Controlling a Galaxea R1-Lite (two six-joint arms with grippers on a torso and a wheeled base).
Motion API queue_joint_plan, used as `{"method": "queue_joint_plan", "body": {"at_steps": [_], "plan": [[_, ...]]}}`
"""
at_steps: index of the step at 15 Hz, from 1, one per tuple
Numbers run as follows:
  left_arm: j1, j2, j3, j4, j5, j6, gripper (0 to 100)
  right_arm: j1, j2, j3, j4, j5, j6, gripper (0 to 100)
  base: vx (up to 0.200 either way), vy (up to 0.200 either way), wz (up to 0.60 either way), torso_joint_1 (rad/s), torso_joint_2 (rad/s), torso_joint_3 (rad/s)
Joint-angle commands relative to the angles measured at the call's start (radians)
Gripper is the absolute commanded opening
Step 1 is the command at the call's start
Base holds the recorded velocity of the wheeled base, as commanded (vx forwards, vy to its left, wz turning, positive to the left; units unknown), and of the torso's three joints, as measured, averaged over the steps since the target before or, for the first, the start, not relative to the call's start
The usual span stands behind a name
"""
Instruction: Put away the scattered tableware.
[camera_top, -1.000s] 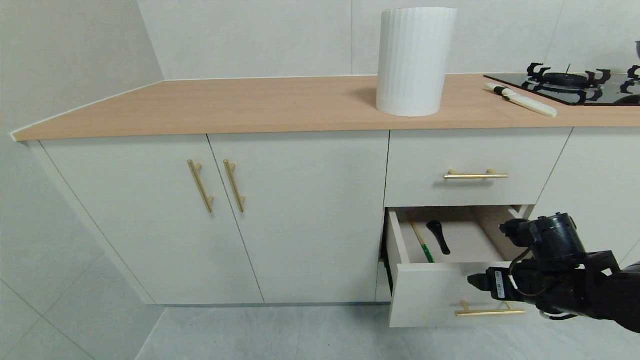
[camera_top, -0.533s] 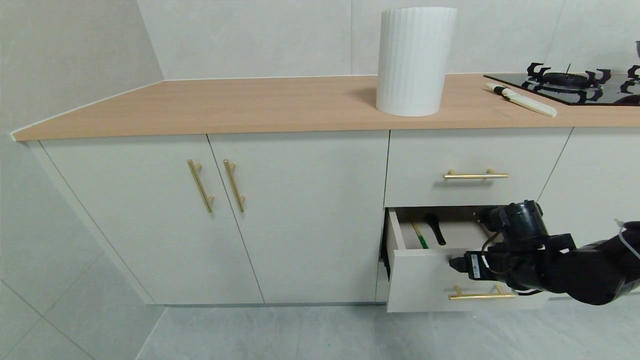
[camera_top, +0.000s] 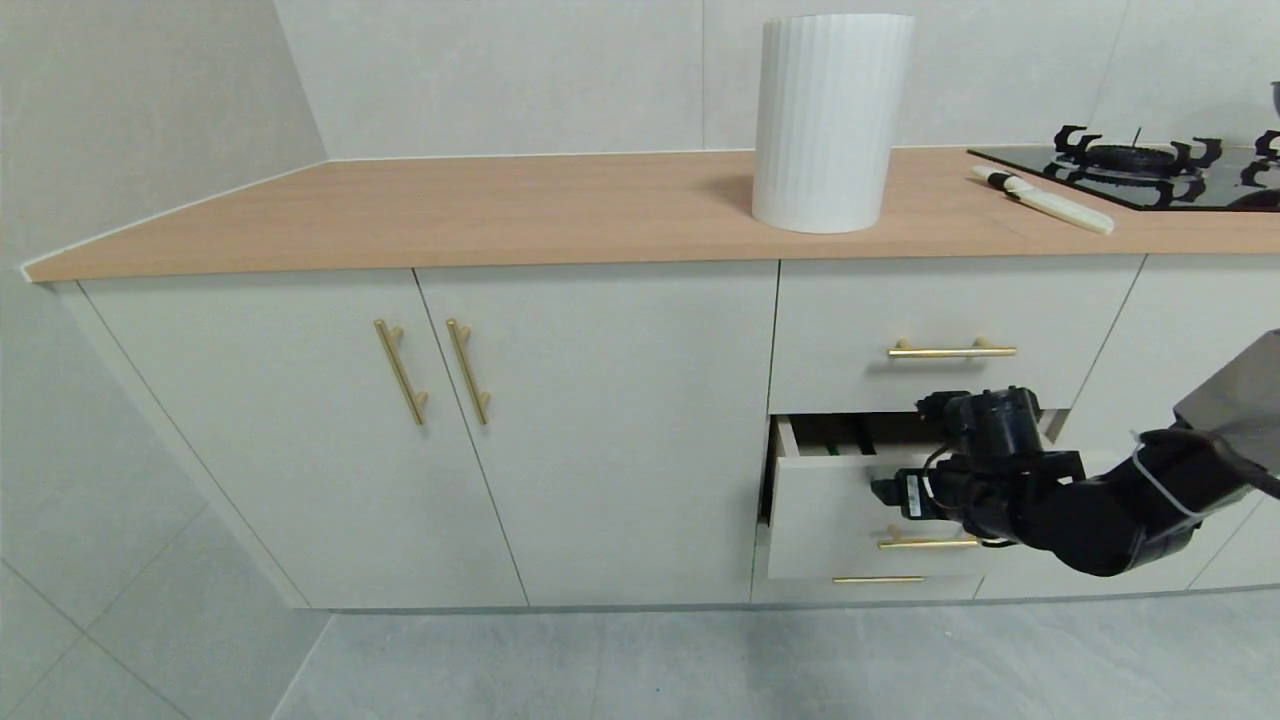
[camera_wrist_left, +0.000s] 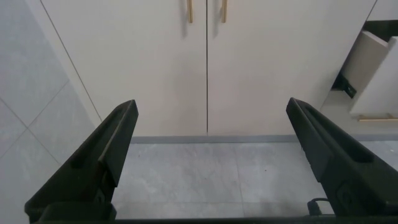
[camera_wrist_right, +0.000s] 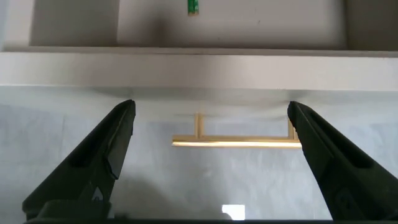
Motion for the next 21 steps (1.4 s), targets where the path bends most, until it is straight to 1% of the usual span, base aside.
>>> {"method": "queue_joint_plan", "body": {"at_steps": [1, 10, 15, 21], "plan": [[0.000, 0.002, 0.000, 0.000, 0.001, 0.000, 100, -0.017, 0.068, -0.019, -0.060, 0.001, -0.020, 100, 0.000, 0.000, 0.00, 0.000, 0.00, 0.000], [0.000, 0.002, 0.000, 0.000, 0.001, 0.000, 100, -0.064, 0.122, -0.020, -0.226, 0.001, -0.015, 100, 0.000, 0.000, 0.00, 0.000, 0.00, 0.000], [0.000, 0.002, 0.000, 0.000, 0.001, 0.000, 100, -0.077, 0.168, -0.022, -0.326, 0.001, -0.014, 100, 0.000, 0.000, 0.00, 0.000, 0.00, 0.000], [0.000, 0.002, 0.000, 0.000, 0.001, 0.000, 100, -0.081, 0.215, -0.072, -0.336, -0.002, -0.001, 100, 0.000, 0.000, 0.00, 0.000, 0.00, 0.000]]}}
